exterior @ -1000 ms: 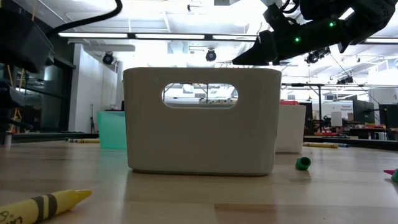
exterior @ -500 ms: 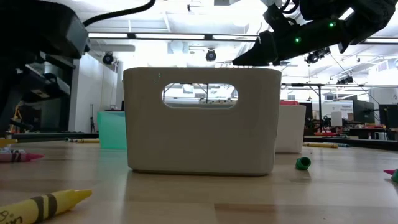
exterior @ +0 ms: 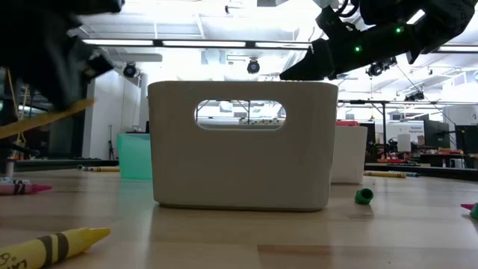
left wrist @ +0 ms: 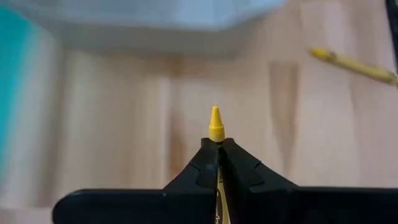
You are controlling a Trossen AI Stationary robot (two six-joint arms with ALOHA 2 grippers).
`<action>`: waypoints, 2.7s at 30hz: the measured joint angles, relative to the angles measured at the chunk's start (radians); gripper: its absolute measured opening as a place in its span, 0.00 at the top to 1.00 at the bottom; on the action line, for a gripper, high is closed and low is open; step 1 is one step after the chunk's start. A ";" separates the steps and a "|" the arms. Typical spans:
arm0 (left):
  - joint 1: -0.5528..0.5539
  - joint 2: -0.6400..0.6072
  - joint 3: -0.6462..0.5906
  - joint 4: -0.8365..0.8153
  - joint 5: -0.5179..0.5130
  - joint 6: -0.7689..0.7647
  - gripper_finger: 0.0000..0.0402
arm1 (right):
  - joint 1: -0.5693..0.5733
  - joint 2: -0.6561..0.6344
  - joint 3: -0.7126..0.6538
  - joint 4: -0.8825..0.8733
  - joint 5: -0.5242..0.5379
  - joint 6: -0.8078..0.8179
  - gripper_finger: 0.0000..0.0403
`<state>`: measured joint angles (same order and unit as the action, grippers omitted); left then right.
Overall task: Sort crayons
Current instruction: Put the yellow crayon into the white bin
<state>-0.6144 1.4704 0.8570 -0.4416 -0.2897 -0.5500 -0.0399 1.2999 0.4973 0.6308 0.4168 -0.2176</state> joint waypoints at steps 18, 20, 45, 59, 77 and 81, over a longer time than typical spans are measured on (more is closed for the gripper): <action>0.352 -0.147 -0.334 0.940 -0.168 0.664 1.00 | 0.000 0.000 0.000 0.001 0.000 0.000 0.67; 0.452 -0.154 -0.384 1.128 -0.028 0.708 1.00 | 0.000 0.000 0.000 0.002 0.000 0.000 0.67; 0.783 0.390 -0.223 1.778 0.628 0.660 1.00 | 0.001 0.000 0.000 0.160 0.000 -0.047 0.67; 0.785 0.347 -0.216 1.775 0.583 0.657 1.00 | 0.001 0.000 0.000 0.105 -0.234 0.065 0.67; 0.785 0.346 -0.216 1.746 0.544 0.685 0.92 | 0.001 0.000 0.000 0.060 -0.245 0.080 0.67; 0.785 0.346 -0.216 1.746 0.539 0.684 0.83 | 0.001 0.000 0.000 0.060 -0.245 0.079 0.67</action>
<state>0.1707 1.8168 0.6411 1.3041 0.2492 0.1341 -0.0387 1.3003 0.4973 0.6910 0.1722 -0.1387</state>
